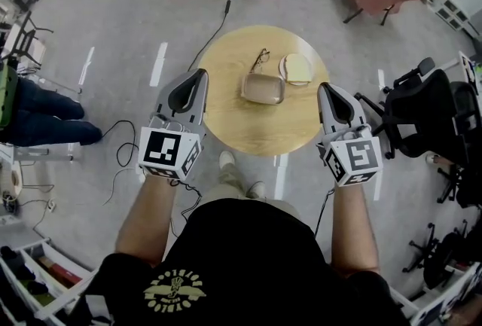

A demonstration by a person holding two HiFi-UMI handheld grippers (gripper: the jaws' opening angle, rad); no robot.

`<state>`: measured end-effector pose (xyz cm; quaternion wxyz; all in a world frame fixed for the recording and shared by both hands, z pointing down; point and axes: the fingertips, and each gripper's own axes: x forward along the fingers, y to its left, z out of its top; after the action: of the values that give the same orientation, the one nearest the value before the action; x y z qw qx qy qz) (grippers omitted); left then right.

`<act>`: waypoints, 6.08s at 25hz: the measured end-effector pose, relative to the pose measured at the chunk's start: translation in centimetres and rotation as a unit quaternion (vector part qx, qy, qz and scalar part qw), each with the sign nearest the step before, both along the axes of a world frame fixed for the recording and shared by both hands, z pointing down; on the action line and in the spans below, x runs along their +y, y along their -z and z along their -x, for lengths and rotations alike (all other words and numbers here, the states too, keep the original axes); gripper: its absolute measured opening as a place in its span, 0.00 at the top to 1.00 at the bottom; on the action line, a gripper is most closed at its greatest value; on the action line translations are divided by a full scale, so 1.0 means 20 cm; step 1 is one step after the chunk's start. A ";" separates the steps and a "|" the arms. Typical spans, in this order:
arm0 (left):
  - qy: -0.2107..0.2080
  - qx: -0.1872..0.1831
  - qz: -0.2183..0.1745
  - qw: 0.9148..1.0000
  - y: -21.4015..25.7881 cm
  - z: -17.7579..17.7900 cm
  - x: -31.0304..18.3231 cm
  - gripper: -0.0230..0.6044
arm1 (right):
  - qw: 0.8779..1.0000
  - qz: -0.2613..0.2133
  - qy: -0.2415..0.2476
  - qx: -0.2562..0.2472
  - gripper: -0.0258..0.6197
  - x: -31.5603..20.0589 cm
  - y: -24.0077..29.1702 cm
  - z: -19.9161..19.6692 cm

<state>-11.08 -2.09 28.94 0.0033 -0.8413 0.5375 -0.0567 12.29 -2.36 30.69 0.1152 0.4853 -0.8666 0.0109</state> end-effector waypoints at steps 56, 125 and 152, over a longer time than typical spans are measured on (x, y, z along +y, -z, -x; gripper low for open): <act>-0.101 0.034 0.029 0.994 -0.06 0.06 -0.73 0.94 | 0.996 -0.006 -0.080 -0.025 0.94 -0.53 -0.01 0.13; -0.033 0.096 0.430 0.897 -1.85 -0.34 -0.74 0.77 | 0.938 0.346 0.031 -0.023 0.71 -0.70 -1.66 0.02; -0.040 0.139 0.497 0.856 -2.09 -0.37 -0.71 0.86 | 0.905 0.418 0.012 -0.081 0.72 -0.66 -1.87 0.02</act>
<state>-3.72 -16.25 70.65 -0.4878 -0.7508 0.3989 -0.1980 11.97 -15.48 68.08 0.2369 0.3793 -0.7946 0.4106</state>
